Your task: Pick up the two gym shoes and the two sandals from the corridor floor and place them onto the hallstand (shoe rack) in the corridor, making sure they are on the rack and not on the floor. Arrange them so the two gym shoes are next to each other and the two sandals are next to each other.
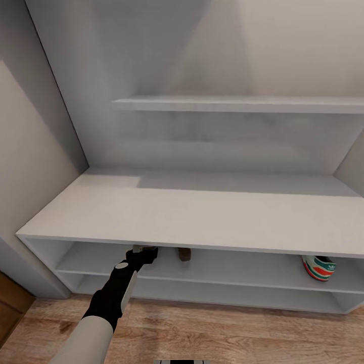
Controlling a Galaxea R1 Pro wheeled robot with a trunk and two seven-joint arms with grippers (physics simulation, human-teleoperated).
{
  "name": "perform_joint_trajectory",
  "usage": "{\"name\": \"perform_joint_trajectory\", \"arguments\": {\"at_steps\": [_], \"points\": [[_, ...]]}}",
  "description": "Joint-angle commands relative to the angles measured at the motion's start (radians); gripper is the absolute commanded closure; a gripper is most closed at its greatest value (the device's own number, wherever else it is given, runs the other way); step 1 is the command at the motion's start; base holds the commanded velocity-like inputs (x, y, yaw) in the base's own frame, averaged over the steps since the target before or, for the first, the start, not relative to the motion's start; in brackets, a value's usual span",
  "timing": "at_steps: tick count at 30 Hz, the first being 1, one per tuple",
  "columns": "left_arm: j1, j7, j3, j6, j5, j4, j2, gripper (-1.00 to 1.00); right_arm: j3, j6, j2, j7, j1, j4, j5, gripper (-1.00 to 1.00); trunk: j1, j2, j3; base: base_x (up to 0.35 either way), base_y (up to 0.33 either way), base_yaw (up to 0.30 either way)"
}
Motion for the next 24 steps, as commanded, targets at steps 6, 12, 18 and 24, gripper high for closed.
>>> {"name": "perform_joint_trajectory", "arguments": {"at_steps": [6, 12, 18, 24], "points": [[0.0, -0.004, 0.004, 0.002, -0.012, -0.002, -0.001, -1.0, 0.0, 0.004, 0.0, -0.004, -0.001, -0.001, -0.003, 1.0, 0.0, 0.0, -0.001, 0.0, 0.0, 0.0], [0.0, -0.004, 0.004, 0.001, -0.012, -0.002, -0.001, -1.0, 0.0, 0.004, 0.0, -0.004, -0.001, 0.0, -0.003, 1.0, 0.0, 0.0, -0.001, -0.063, 0.0, 0.0], [0.0, -0.004, 0.004, 0.0, -0.012, -0.002, -0.001, -1.0, 0.0, 0.004, 0.0, -0.004, -0.001, 0.0, -0.003, 1.0, 0.0, 0.0, -0.001, -0.297, 0.0, 0.0], [0.0, -0.004, 0.004, 0.0, -0.012, -0.002, -0.001, -1.0, 0.0, 0.004, 0.0, -0.004, -0.001, 0.0, -0.003, 1.0, 0.0, 0.0, -0.001, -0.334, 0.0, 0.0]]}}
